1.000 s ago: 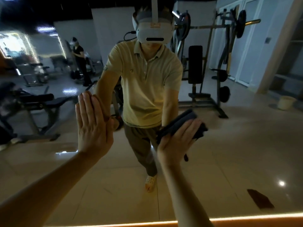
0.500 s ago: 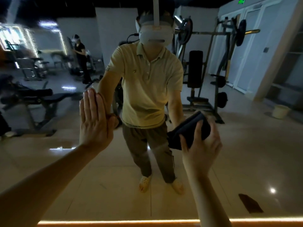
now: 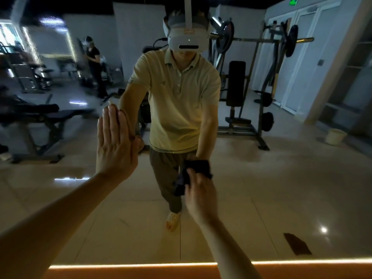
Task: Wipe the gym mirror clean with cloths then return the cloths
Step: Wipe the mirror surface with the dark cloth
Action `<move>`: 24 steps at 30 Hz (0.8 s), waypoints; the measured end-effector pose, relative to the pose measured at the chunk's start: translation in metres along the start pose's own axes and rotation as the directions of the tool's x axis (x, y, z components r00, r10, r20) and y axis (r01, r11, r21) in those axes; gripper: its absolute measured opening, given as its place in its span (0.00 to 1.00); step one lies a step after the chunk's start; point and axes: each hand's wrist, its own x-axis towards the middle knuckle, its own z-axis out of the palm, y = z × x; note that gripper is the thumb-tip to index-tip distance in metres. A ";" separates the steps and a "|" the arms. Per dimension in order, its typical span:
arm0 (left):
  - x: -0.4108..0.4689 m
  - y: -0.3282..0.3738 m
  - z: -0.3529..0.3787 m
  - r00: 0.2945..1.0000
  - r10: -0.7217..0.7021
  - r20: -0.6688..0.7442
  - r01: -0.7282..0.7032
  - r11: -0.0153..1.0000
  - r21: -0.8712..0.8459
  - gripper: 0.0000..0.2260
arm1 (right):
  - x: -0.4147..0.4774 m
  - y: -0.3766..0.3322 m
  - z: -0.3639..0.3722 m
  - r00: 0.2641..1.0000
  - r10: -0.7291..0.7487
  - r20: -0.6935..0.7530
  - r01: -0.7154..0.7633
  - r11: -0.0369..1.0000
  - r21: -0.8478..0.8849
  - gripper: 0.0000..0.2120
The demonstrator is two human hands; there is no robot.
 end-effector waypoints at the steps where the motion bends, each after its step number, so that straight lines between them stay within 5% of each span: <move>1: 0.000 0.000 0.000 1.000 -0.001 -0.001 0.001 1.000 -0.001 0.35 | 0.004 0.015 -0.013 0.995 0.092 -0.036 -0.092 0.996 -0.001 0.24; 5: 0.000 0.000 0.003 1.000 0.016 -0.017 -0.017 1.000 -0.014 0.35 | 0.022 0.071 -0.062 0.851 0.483 -0.206 -0.482 0.874 0.055 0.22; 8: -0.001 0.001 0.003 1.000 0.006 -0.016 -0.006 1.000 -0.016 0.34 | 0.025 0.054 -0.051 0.772 0.591 -0.236 -0.572 0.807 0.148 0.24; 13: -0.002 -0.004 0.001 1.000 0.026 0.003 -0.026 1.000 0.005 0.34 | 0.000 -0.046 0.022 0.978 0.199 0.062 -0.207 0.960 0.187 0.20; 15: -0.001 -0.006 -0.002 0.999 0.036 0.011 -0.036 0.999 0.009 0.35 | -0.004 -0.065 0.036 0.968 -0.063 0.243 0.005 0.973 0.233 0.19; 17: -0.001 -0.007 -0.004 0.999 0.042 0.015 -0.042 0.999 0.007 0.35 | -0.005 -0.060 0.033 0.926 -0.168 0.337 0.082 0.963 0.256 0.15; 20: -0.001 -0.006 -0.005 0.999 0.028 0.023 -0.028 1.000 -0.006 0.35 | -0.002 -0.017 0.000 0.952 0.069 0.297 -0.128 0.975 0.182 0.10; 24: -0.001 -0.004 -0.004 1.000 0.014 0.027 -0.014 1.000 -0.021 0.35 | 0.014 0.053 -0.055 0.896 0.443 -0.032 -0.437 0.893 0.108 0.13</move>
